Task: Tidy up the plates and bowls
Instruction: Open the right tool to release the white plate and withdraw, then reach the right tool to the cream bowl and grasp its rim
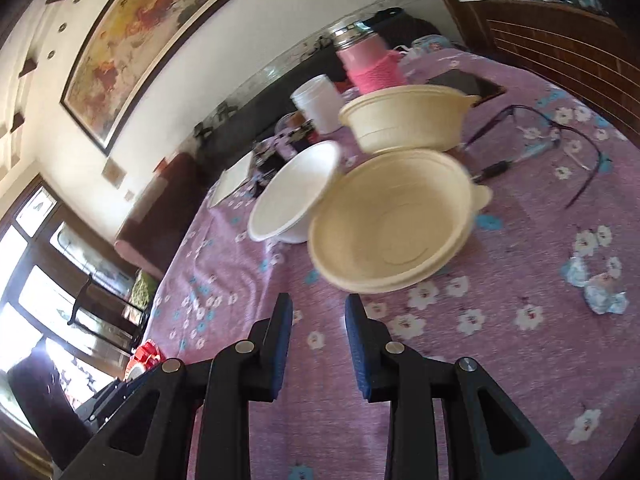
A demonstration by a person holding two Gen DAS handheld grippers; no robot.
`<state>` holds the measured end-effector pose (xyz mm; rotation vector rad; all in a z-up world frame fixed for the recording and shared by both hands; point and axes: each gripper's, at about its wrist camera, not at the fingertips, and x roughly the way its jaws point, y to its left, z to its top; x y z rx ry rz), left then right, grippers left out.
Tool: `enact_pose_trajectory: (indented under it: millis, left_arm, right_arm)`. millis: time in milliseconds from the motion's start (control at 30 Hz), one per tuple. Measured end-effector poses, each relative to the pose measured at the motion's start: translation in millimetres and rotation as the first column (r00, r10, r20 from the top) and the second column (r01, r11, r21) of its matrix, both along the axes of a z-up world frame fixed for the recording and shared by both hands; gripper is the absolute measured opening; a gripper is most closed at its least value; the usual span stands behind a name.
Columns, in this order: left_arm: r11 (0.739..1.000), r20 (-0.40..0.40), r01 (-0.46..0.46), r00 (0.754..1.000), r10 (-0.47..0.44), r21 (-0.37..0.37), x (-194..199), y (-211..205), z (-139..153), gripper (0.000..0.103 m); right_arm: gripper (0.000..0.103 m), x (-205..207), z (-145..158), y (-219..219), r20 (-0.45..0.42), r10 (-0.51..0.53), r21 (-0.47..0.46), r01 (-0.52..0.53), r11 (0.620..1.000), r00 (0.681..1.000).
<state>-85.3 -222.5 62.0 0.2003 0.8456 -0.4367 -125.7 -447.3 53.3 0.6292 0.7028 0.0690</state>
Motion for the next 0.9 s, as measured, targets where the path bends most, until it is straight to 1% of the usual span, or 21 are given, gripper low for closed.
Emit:
enact_pose_trajectory:
  millis: [67,100,167,233,333,367,433,500,533,567,600,633,700,800,900]
  left_arm:
    - [1.0,0.004,0.013,1.0,-0.013,-0.004,-2,-6,1,0.065]
    - [1.0,0.007,0.019,1.0,-0.019,0.0,-3,-8,1,0.065]
    - [1.0,0.009,0.024,1.0,-0.025,0.009,-1,-13,3,0.065]
    - [1.0,0.002,0.026,1.0,-0.026,0.002,8,-18,5,0.065]
    - [0.999,-0.048,0.025,0.998,-0.026,-0.034,30,-26,10,0.065]
    - [0.998,-0.062,0.026,0.998,-0.029,-0.052,38,-28,12,0.065]
    - [0.998,-0.071,0.018,0.997,-0.022,-0.058,49,-33,13,0.065]
    - [0.998,-0.073,0.006,0.997,-0.01,-0.058,55,-35,12,0.065]
    - [0.998,-0.076,0.006,0.997,-0.01,-0.063,56,-35,10,0.065]
    - [0.998,-0.081,0.007,0.997,-0.013,-0.07,57,-36,9,0.064]
    - [0.996,-0.091,0.011,0.996,-0.018,-0.083,59,-37,7,0.064]
    - [0.995,-0.099,0.015,0.995,-0.024,-0.097,62,-38,6,0.064]
    - [0.993,-0.12,0.019,0.992,-0.033,-0.115,70,-41,3,0.064]
    - [0.991,-0.148,0.02,0.988,-0.039,-0.132,80,-46,0,0.064]
    - [0.992,-0.155,0.014,0.987,-0.033,-0.122,88,-49,-7,0.064]
  right_arm:
    - [0.03,-2,-3,-27,-0.043,-0.083,-0.005,0.083,0.997,0.996]
    - [0.032,-2,-5,-40,-0.063,-0.112,-0.001,0.112,0.994,0.992]
    - [0.033,1,-14,-64,-0.094,-0.155,0.048,0.16,0.986,0.983]
    - [0.033,8,-20,-81,-0.117,-0.174,0.071,0.183,0.981,0.978]
    - [0.033,22,-28,-93,-0.118,-0.152,0.13,0.167,0.977,0.981]
    - [0.033,26,-29,-94,-0.121,-0.155,0.129,0.17,0.977,0.98]
    - [0.033,34,-33,-96,-0.139,-0.168,0.108,0.184,0.977,0.976]
    - [0.032,36,-38,-96,-0.131,-0.153,0.127,0.17,0.977,0.979]
    - [0.028,38,-40,-95,-0.129,-0.141,0.123,0.157,0.98,0.981]
    - [0.02,40,-40,-92,-0.122,-0.136,0.125,0.151,0.981,0.983]
    - [0.014,40,-40,-91,-0.12,-0.126,0.125,0.141,0.982,0.985]
    - [0.012,39,-39,-89,-0.119,-0.121,0.12,0.136,0.983,0.985]
    - [0.01,37,-37,-86,-0.121,-0.117,0.112,0.131,0.985,0.986]
    - [0.01,33,-34,-80,-0.128,-0.083,0.103,0.096,0.99,0.988]
    - [0.01,27,-32,-73,-0.137,-0.019,0.133,0.038,0.99,0.99]
